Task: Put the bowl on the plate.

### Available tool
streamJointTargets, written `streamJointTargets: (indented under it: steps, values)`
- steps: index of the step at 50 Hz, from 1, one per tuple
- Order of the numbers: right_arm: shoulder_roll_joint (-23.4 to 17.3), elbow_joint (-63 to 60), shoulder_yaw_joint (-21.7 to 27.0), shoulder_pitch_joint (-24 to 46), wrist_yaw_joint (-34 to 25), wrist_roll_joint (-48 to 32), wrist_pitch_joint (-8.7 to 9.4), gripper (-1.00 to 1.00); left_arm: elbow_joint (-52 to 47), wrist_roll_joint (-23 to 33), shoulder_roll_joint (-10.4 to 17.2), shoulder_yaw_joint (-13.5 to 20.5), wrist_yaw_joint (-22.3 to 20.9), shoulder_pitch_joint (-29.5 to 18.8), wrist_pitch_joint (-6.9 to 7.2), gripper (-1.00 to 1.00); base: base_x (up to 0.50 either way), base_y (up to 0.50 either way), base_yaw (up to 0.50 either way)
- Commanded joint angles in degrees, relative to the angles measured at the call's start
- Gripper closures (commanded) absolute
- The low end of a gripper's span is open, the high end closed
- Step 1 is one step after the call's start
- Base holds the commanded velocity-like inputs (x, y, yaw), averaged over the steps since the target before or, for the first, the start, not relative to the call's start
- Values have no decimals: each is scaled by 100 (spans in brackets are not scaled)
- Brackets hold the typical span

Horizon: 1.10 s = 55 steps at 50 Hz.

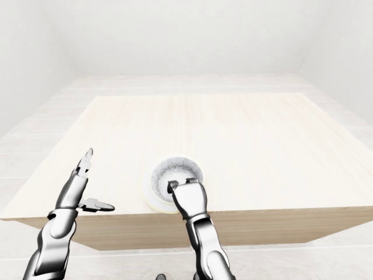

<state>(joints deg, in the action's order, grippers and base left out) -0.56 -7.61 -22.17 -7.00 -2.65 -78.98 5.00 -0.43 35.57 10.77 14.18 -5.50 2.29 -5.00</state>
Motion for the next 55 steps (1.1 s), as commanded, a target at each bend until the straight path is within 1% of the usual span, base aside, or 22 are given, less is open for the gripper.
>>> streamJointTargets:
  steps: [1, 13, 15, 16, 17, 19, 20, 22, 23, 24, 25, 27, 47, 50, 55]
  values:
    - [19, -32, 38, 47, -24, 10, 0, 3, -6, 6, -1, -6, 0, -1, 0, -100, 0, 0, 0]
    - [34, -76, 40, 62, -81, -16, 0, 0, -25, -7, 5, 9, -12, -6, 0, -100, 0, 0, 0]
    - [35, -81, 44, 66, -75, -18, 0, -6, -38, -9, 6, 13, -18, -8, 0, -100, 0, 0, 0]
    - [35, -97, 43, 61, -87, -19, 0, -14, -60, -11, 4, 16, -26, -3, 0, -100, 0, 0, 0]
    - [34, -98, 44, 61, -87, -19, 0, -14, -61, -11, 4, 16, -27, -2, 0, -100, 0, 0, 0]
    - [33, -159, 45, 48, -120, -16, 0, -21, -57, -11, 1, 15, -20, 7, 0, -100, 0, 0, 0]
    - [31, -198, 46, 40, -139, -14, 0, -30, 40, 0, 3, 6, 47, 6, 0, -100, 0, 0, 0]
    - [34, -265, 51, 30, -172, 3, 0, -41, -47, -6, 0, 14, -14, -2, 0, -100, 0, 0, 0]
    - [34, -284, 53, 31, -179, 9, 0, -58, -50, -6, 0, 14, -16, -2, 0, -100, 0, 0, 0]
    - [34, -285, 53, 31, -179, 10, 0, -58, 10, 2, 1, 7, 22, -5, 0, -100, 0, 0, 0]
    - [34, -314, 56, 20, -188, 28, 0, -84, -1, -2, 0, 5, 8, -5, 0, -100, 0, 0, 0]
    - [33, -322, 59, 16, -187, 40, 0, -100, -16, 0, -2, 5, 4, 2, 0, -100, 0, 0, 0]
    - [50, -767, 126, 49, -545, 195, 0, -100, 19, 9, -1, -10, 23, -15, 0, -100, 0, 0, 0]
    - [73, -897, 160, 69, -657, 264, 0, -100, 66, 17, 2, -20, 46, -18, 0, -100, 0, 0, 0]
    - [106, -1320, 249, 95, -1020, 469, 0, -100, 57, -4, 17, -12, 15, -62, 0, -100, 0, 0, 0]
